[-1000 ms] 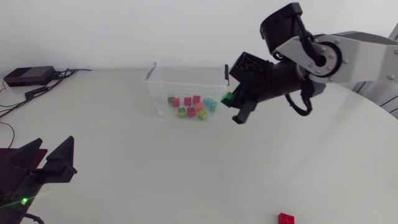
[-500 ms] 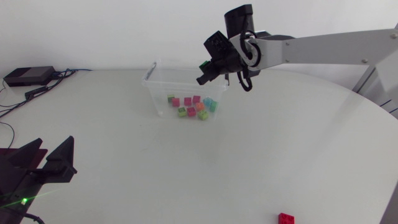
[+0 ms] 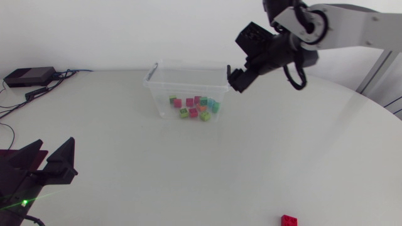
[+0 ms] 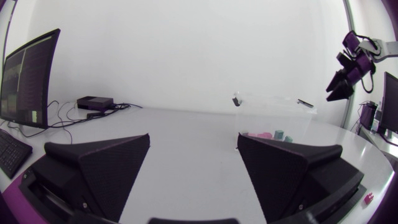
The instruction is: Pick up the duplo bricks and place them in the container
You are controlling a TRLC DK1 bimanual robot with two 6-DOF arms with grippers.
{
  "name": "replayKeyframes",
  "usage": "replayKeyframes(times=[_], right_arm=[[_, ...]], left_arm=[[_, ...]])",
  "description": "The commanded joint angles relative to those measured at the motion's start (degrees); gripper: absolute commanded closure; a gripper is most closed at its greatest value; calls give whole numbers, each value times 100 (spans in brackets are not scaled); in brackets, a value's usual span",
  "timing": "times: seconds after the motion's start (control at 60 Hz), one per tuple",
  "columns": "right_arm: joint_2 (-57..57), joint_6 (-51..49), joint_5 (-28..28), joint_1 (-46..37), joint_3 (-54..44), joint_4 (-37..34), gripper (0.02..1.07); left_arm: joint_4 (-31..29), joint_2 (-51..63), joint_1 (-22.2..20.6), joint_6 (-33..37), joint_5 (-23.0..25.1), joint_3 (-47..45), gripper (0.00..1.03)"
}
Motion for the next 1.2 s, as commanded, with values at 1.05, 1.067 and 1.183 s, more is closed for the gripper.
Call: replayKeyframes(times=[1.05, 1.067, 1.183], right_arm=[[-2052, -713, 301, 1002, -4951, -2246, 12], [-2035, -704, 319, 1002, -4959, -2229, 12], [-1956, -695, 337, 940, -5091, -2062, 12]], left_arm=[[60, -50, 24, 81, -59, -116, 5], [60, -50, 24, 81, -59, -116, 5], [60, -50, 24, 81, -59, -116, 5]])
